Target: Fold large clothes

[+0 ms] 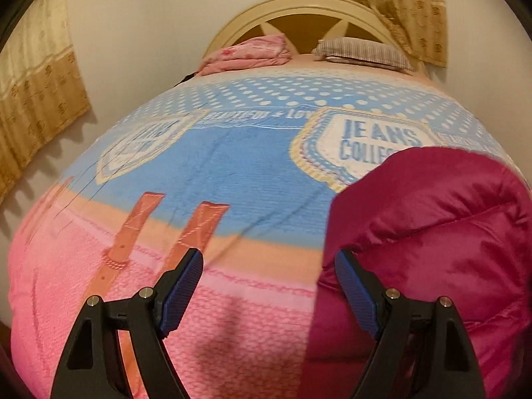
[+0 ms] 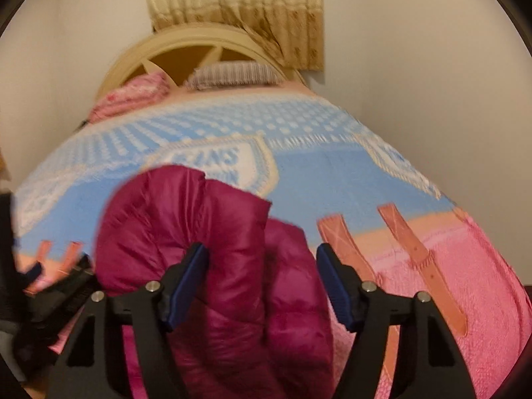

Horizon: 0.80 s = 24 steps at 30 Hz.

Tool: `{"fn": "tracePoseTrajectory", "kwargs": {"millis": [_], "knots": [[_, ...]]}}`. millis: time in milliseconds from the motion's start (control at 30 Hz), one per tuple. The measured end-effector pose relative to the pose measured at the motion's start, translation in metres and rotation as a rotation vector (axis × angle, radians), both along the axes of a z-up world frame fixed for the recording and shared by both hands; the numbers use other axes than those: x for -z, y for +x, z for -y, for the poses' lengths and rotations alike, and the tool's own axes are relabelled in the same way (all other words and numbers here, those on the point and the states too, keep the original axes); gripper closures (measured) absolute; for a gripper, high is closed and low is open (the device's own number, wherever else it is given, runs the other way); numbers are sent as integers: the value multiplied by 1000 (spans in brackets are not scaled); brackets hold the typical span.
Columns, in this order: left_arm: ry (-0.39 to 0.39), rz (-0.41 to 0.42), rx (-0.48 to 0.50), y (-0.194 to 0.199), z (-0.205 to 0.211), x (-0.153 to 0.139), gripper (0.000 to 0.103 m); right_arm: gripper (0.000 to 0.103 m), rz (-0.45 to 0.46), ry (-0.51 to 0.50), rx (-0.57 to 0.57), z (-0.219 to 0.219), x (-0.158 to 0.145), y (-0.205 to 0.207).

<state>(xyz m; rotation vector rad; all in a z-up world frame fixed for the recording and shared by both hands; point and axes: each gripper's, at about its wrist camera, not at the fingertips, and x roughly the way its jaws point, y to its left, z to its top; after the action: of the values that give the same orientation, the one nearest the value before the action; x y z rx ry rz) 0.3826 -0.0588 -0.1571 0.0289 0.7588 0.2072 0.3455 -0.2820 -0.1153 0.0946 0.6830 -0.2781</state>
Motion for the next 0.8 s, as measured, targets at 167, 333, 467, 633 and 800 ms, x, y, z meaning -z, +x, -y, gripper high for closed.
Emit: {"fn": "tracePoseTrajectory", "kwargs": {"millis": [167,333,467,633,800], "knots": [[-20,-14,43,3,17,13,21,33,-35,9,76,30,38,-8],[-34,-32,42,5,23,24,19,33,-32,30,95,41,47,-11],[-65,-34,36,6,19,31,15,33,-32,40,96,41,54,-12],[-73,-33,29,6,20,36,14,33,-36,53,95,43,59,-15],[-55,-31,23,6,23,39,13,33,-48,45,99,42,63,-13]]}}
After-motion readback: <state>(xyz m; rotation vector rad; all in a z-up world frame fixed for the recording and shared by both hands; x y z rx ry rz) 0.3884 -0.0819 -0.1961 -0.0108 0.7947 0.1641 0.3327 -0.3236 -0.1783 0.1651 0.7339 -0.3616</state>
